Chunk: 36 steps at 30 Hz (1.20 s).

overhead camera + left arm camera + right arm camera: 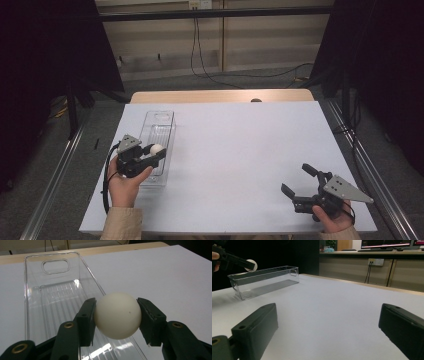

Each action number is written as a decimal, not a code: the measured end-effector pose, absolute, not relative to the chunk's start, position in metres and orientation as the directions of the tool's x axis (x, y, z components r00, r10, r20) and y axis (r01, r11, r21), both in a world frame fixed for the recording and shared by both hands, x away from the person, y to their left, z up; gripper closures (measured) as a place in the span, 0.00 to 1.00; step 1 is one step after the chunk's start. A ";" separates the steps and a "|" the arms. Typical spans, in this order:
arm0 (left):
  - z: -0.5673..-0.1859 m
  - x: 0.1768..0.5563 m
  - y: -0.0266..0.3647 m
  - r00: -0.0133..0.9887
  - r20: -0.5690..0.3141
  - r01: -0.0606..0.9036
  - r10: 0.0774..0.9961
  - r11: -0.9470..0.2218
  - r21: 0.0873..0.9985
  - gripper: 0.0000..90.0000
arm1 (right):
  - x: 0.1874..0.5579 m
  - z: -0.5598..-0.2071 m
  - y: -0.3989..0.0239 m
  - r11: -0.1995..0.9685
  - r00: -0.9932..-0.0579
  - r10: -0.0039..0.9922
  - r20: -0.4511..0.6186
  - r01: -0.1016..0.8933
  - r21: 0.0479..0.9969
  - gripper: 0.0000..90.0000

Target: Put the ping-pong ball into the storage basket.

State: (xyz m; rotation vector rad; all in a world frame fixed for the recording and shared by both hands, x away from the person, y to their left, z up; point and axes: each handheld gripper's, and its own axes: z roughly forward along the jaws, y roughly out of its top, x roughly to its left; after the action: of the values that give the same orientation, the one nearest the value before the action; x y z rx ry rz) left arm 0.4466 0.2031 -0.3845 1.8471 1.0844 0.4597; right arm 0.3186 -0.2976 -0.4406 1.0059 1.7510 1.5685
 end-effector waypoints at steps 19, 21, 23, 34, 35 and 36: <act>-0.391 0.449 0.208 0.515 -0.116 0.502 0.849 -0.190 0.844 0.57 | 0.319 -0.441 -0.297 0.019 -0.547 0.834 0.070 0.157 0.987 0.02; -0.391 0.449 0.208 0.517 -0.112 0.502 0.849 -0.194 0.843 0.57 | 0.319 -0.440 -0.297 0.020 -0.547 0.834 0.070 0.156 0.988 0.02; -0.391 0.449 0.208 0.514 -0.116 0.499 0.850 -0.187 0.846 0.57 | 0.319 -0.441 -0.297 0.020 -0.547 0.834 0.069 0.156 0.988 0.02; -0.395 0.450 0.210 0.503 -0.105 0.510 0.858 -0.197 0.837 0.57 | 0.319 -0.440 -0.297 0.020 -0.548 0.834 0.070 0.156 0.988 0.02; -0.395 0.450 0.210 0.500 -0.105 0.509 0.860 -0.193 0.839 0.57 | 0.319 -0.440 -0.298 0.025 -0.552 0.831 0.065 0.155 0.988 0.02; -0.396 0.450 0.211 0.497 -0.104 0.510 0.861 -0.193 0.838 0.57 | 0.319 -0.441 -0.298 0.027 -0.553 0.831 0.063 0.154 0.988 0.02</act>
State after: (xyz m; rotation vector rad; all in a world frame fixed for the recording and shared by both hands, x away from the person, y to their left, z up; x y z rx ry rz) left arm 0.4502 0.2107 -0.3957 1.8542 1.1421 0.4984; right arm 0.3187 -0.2979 -0.4405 1.0019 1.7525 1.5704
